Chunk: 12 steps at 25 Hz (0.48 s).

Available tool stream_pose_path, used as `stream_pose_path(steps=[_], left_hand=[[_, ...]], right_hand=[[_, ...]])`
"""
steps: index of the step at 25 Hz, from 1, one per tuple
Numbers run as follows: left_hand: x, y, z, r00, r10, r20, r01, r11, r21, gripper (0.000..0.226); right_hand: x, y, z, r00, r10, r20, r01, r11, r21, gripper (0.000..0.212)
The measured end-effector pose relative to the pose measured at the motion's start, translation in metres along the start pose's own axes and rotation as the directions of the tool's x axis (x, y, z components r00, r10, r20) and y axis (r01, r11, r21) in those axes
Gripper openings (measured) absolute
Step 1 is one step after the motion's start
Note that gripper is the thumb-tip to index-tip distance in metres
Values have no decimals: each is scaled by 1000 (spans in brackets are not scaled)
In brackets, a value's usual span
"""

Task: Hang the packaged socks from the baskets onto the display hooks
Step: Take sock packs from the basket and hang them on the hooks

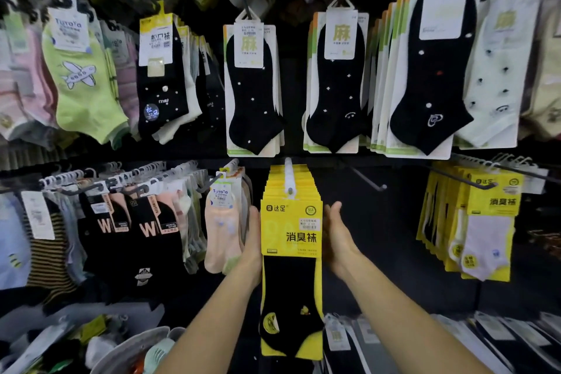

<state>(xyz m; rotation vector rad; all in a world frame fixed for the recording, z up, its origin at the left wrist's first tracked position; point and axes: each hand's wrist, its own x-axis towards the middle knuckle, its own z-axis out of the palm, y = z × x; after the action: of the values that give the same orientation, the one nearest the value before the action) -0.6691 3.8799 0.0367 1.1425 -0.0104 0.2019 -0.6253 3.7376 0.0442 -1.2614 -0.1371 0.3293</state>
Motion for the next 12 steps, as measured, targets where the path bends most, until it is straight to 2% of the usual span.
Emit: stream_pose_path(steps=[2,6,10,12], left_hand=[[1,-7,1,998,-38,58,39,999,-18,69],[-2,-13,-4,998,64,17,-65,996,63,67],[-32,-30,-18,991,119,-53,-110,983,147,57],[-56,-38,-20,993,118,-16,-111,965,237,56]], right_hand=[[2,7,5,1000,6,24,-7,1000,27,69],[-4,18,0,1000,2,-25,-5,995,-102,66],[-28,47,-29,1000,-7,19,10,980,-199,66],[-46,63,-37,998,5,62,12,962,-273,69]])
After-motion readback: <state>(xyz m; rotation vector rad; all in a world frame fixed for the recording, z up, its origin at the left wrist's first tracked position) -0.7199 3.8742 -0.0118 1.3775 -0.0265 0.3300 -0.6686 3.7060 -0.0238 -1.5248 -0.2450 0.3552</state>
